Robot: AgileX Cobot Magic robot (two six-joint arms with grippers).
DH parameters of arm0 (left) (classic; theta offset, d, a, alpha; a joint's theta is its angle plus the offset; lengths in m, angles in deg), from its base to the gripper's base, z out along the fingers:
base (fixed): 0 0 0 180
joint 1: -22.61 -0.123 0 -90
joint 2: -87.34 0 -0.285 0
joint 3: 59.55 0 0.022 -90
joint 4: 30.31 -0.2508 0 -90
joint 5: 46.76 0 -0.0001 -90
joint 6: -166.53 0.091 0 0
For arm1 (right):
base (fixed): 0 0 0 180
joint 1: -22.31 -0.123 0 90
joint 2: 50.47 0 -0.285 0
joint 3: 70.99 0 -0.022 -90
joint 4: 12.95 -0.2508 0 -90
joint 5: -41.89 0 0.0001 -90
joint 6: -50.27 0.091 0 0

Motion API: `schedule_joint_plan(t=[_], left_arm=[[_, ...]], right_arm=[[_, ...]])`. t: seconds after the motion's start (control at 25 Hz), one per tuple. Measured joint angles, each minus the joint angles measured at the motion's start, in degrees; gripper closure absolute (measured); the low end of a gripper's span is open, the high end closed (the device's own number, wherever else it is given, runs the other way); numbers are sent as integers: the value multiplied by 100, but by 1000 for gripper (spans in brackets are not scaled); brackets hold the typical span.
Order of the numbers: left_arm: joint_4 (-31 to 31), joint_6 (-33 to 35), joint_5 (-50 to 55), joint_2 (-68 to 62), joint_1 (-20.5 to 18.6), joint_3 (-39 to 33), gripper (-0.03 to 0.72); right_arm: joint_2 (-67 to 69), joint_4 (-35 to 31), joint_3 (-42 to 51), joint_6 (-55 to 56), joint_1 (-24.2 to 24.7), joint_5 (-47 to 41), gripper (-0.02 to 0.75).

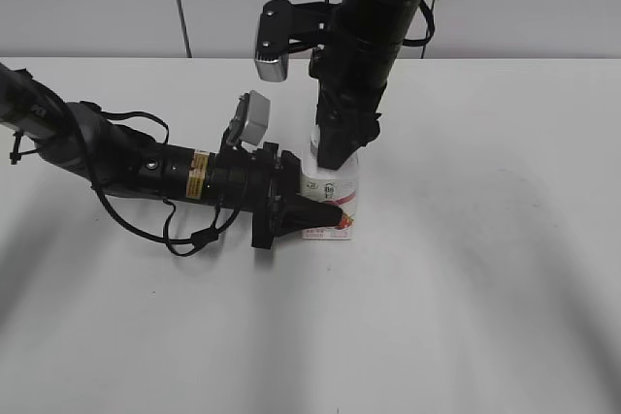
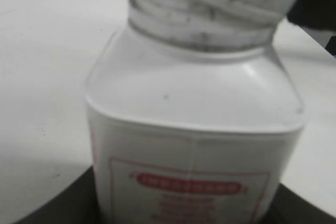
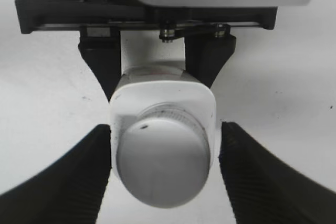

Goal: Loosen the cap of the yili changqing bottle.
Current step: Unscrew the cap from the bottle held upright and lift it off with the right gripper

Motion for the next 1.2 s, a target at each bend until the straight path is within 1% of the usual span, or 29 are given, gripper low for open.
schedule_joint_plan(t=[0.08, 0.2, 0.76, 1.08, 1.2], left_arm=[[0, 0, 0, 0, 0, 0, 309], [0, 0, 0, 0, 0, 0, 309], [0, -23, 5, 0, 0, 0, 309], [5, -61, 0, 0, 0, 0, 309], [5, -61, 0, 0, 0, 0, 309]], right_arm=[[0, -6, 0, 36, 0, 16, 214], [0, -17, 0, 94, 0, 46, 203], [-223, -101, 18, 1164, 0, -36, 202], [-482, -86, -61, 3117, 0, -66, 202], [-551, -86, -113, 4177, 0, -109, 202]])
